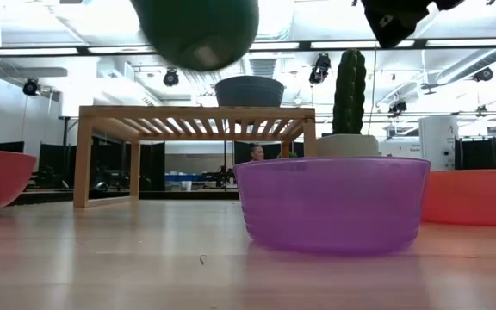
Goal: Place and stack bowls onto a shelf
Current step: Stack the green bowl on top of the blue bowl on the shelf
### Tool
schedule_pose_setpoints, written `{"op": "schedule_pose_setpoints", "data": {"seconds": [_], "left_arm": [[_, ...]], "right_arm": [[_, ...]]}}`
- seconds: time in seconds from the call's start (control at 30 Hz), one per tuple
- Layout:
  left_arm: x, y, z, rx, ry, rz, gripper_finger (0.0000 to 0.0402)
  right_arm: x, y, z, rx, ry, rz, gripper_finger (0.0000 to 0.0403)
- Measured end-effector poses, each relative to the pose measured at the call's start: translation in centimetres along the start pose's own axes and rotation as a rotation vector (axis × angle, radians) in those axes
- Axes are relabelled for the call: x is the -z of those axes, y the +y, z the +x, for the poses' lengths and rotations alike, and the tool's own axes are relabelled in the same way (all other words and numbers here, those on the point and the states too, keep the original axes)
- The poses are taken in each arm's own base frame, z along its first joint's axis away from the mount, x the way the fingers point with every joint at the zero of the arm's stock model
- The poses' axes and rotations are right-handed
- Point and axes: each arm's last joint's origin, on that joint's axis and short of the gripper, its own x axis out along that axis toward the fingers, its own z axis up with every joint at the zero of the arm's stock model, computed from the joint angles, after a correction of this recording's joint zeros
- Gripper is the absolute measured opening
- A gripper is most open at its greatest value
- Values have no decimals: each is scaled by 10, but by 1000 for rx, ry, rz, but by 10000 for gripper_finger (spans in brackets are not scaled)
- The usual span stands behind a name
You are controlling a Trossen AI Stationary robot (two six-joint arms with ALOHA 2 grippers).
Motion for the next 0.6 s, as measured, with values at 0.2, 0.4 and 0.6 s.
{"op": "schedule_pose_setpoints", "data": {"seconds": [0.2,0.4,0.6], "left_arm": [[-6,63,-31,-139,-55,34,0],[9,134,-51,-315,-87,-29,0],[28,193,-55,-339,-209,-150,0]], "right_arm": [[7,1,9,7,41,36,52],[11,4,15,3,60,72,52],[12,6,17,-6,53,63,52]]}}
